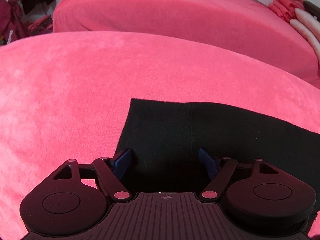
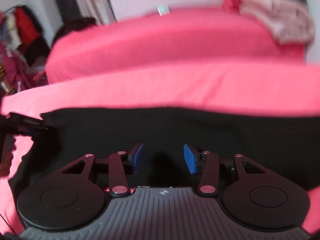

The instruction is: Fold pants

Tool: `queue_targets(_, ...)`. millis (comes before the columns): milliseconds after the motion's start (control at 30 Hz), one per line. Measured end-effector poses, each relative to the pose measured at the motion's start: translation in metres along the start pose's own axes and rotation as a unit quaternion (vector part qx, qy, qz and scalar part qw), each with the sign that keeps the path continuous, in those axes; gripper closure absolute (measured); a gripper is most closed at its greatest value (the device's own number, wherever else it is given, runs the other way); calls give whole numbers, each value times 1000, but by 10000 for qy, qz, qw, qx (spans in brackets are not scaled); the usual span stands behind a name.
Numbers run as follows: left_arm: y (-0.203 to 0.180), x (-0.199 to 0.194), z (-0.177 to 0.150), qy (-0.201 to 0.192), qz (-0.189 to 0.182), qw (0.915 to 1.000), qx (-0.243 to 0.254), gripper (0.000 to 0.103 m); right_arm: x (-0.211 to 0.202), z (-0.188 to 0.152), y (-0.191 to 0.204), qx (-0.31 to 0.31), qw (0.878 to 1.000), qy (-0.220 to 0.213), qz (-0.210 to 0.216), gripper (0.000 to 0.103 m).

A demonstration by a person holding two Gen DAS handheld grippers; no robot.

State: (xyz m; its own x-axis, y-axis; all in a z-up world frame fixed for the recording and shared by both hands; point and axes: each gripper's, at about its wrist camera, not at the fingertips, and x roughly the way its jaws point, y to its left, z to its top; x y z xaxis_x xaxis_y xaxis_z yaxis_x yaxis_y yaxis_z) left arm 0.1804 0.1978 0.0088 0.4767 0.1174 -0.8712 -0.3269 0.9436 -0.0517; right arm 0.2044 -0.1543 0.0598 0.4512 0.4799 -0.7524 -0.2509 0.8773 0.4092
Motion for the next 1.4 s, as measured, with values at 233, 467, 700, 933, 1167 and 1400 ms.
queue_targets(233,1,-6,3,23,-56,10000,-48,0,-25,5,-6,-505,9972,-557,57,60)
queue_targets(467,-3,-11,-1,52,-25,9999,-145,0,-14,13,-17,-681,9969,-198,-347,48)
queue_targets(700,10,-51,-24,-34,-351,9980,-531,0,-68,-21,-20,-148,9971,-681,-300,42)
queue_targets(933,24,-116,-90,-84,-449,9955,-831,0,-106,-70,-57,358,9949,-818,-460,41)
queue_targets(1167,27,-135,-159,477,-518,9861,-1507,0,-141,-107,-72,601,9921,-960,-545,41)
queue_targets(1400,20,-127,-193,803,-1042,9636,-2328,0,-189,-148,-108,980,9902,-861,-505,41)
